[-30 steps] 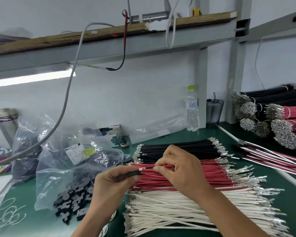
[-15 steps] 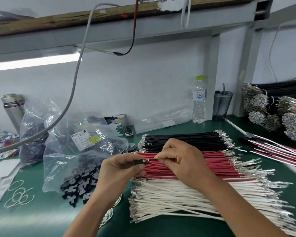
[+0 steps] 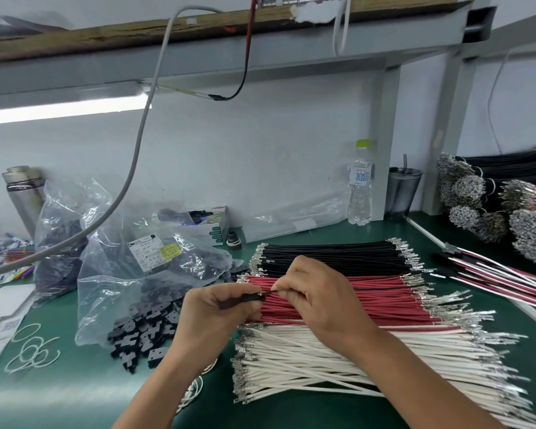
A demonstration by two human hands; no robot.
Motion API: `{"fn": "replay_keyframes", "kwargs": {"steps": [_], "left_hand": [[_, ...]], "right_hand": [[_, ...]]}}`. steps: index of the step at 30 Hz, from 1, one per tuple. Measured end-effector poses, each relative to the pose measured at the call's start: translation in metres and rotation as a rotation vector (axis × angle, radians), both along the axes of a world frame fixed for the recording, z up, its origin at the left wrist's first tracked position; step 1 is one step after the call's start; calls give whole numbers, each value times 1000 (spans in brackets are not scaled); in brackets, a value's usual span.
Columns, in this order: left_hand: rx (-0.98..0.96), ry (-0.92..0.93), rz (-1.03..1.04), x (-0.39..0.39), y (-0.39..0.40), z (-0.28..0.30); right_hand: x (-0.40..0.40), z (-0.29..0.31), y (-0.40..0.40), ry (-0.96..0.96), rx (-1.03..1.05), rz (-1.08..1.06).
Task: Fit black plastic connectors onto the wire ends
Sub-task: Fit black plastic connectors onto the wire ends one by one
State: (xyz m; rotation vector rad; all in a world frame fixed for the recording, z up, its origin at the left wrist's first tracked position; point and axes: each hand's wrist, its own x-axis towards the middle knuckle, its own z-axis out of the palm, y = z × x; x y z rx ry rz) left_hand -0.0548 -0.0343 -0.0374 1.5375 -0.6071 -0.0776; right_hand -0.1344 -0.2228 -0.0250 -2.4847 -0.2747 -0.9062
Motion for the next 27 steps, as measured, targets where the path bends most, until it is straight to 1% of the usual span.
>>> {"fn": "replay_keyframes", "kwargs": {"steps": [2,4,8,12,20,22,24,26,27], "left_hand": [[80,-68,49,-1,-2,-2],[144,-120,94,-1,-3,-3],[98,-102,115,-2,-6,-1],[109,-92,117,-5,-9,1],[117,-192,132,-11,-9,3],[104,-208,153,-10,-12,4],[36,-176,194,-6,-17,4],[-38,-126,244,2,-18,4],[-57,-104,259,4,-18,3]], "right_hand": [[1,-3,5,6,-60,-3],[3,-6,5,9,-69,-10],[6,-5,0,21,-10,-26],[8,-8,5,-19,-23,-48],[6,-10,14,-74,-62,-38],[8,-6,11,-131,-84,-99],[10,0,6,-253,-153,-182],[11,0,2,-336,-194,-187],[11,-2,2,-328,-219,-167]]}}
